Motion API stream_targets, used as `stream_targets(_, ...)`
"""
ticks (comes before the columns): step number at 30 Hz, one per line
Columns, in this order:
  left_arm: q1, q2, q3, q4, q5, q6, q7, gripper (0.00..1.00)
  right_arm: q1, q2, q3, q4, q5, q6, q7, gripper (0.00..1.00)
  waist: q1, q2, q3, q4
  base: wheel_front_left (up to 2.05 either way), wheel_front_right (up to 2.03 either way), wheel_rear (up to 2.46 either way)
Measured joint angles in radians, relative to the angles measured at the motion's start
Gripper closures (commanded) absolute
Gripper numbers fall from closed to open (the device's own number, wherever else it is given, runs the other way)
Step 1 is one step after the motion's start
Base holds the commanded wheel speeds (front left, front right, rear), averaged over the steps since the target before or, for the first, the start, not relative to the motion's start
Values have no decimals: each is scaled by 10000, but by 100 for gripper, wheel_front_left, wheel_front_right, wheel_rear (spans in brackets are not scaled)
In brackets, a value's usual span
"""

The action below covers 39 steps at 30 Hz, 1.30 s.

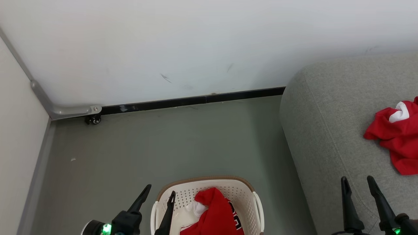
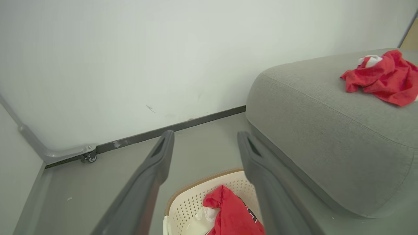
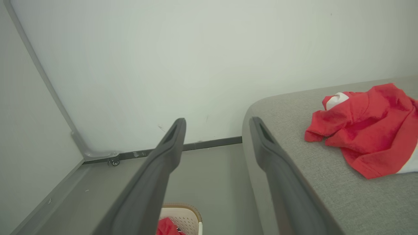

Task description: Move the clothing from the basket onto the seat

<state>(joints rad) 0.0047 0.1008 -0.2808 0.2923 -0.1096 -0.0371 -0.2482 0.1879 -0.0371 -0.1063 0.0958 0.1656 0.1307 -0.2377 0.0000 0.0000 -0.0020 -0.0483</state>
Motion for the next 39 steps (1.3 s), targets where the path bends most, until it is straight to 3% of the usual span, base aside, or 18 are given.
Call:
stream_targets(17, -1525, -219, -1093, 1340, 301, -514, 0, 0, 417, 23, -481, -963, -81, 0, 17, 0, 0, 0, 1053, -554, 0, 0, 0)
stream_targets(39, -3903, -418, -1678, 2844, 754, -662, 2, 0, -288, 29, -130, -1626, 282, 0, -6, 0, 0, 0, 3277, -1305, 0, 0, 0)
